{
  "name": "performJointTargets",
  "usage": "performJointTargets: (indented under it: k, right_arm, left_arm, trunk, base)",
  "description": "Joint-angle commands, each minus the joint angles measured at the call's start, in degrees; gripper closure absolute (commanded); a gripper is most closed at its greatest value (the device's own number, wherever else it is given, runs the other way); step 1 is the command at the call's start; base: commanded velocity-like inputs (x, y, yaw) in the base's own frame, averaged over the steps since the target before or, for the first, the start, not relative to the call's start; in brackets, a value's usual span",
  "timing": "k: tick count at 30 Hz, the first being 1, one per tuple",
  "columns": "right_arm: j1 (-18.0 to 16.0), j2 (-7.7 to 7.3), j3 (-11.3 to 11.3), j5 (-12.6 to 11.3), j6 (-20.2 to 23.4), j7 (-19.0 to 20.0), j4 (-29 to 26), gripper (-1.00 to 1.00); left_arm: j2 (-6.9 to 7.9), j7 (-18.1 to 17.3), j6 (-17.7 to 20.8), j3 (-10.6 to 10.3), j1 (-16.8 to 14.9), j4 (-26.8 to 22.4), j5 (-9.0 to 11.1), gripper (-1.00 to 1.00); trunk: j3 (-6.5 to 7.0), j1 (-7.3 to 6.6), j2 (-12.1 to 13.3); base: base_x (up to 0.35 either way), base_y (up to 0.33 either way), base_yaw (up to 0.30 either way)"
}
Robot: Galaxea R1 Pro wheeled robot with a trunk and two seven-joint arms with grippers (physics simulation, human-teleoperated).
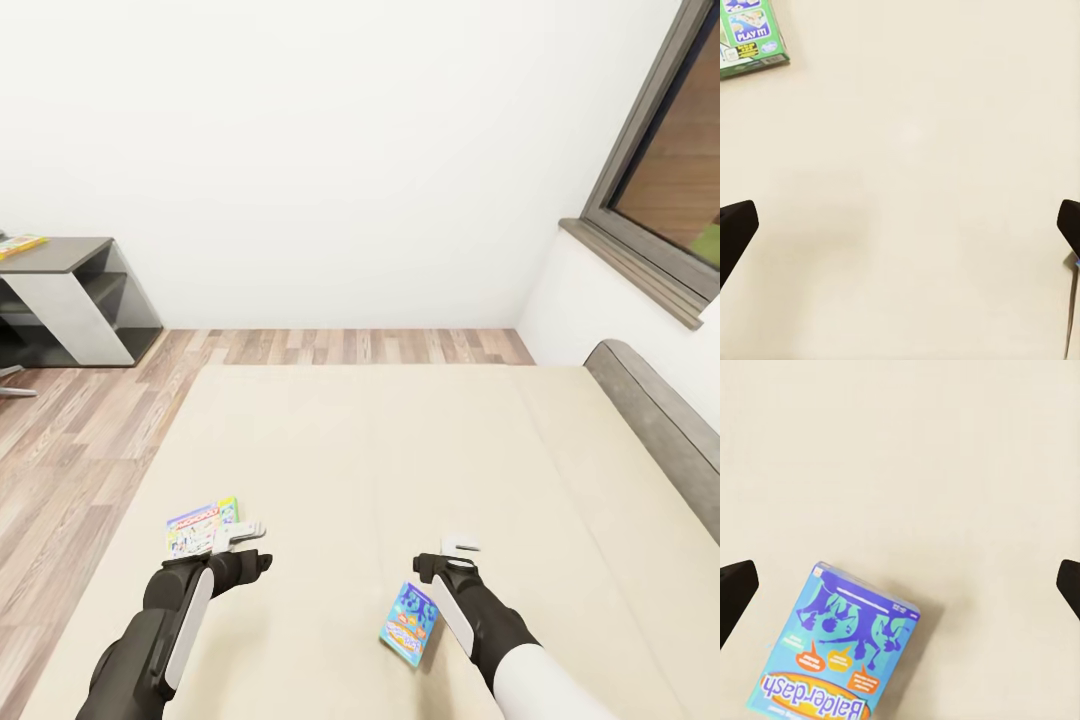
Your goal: Put all the toys in the child's room - the three board games (two on the bed and one on the table), the two jigsaw puzzles on the table, and the tennis ball on the table - inside the toy box on the table in the child's room.
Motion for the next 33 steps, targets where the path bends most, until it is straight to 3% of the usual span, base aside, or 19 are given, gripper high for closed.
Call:
performJointTargets:
  k: [1,13,33]
  right_arm:
    - [-0.03,-0.03,0.37,-0.55,0.25,-0.52,-0.1,-1.0]
    - [-0.08,-0.02,0.35,-0.68,0.21,-0.52,-0.1,-1.0]
    - [-0.07,0.17,0.41,-0.71,0.15,-0.52,-0.1,-1.0]
  left_arm:
    - [-0.05,0.09,0.3,0.15,-0.04,-0.06,0.47,-1.0]
    - [-0.12,0.06,0.46,0.15,-0.05,-0.59,0.5,-1.0]
    - [-0.14,0.09,0.57,0.15,-0.05,-0.68,0.47,-1.0]
  trunk:
    - [-0.14,0.03,-0.11]
    - [-1.02,0.03,-0.11]
    - [-1.14,0.03,-0.11]
  base:
    - [0.0,0.0,0.0]
    - [0.0,0.0,0.0]
    - [0.0,0.0,0.0]
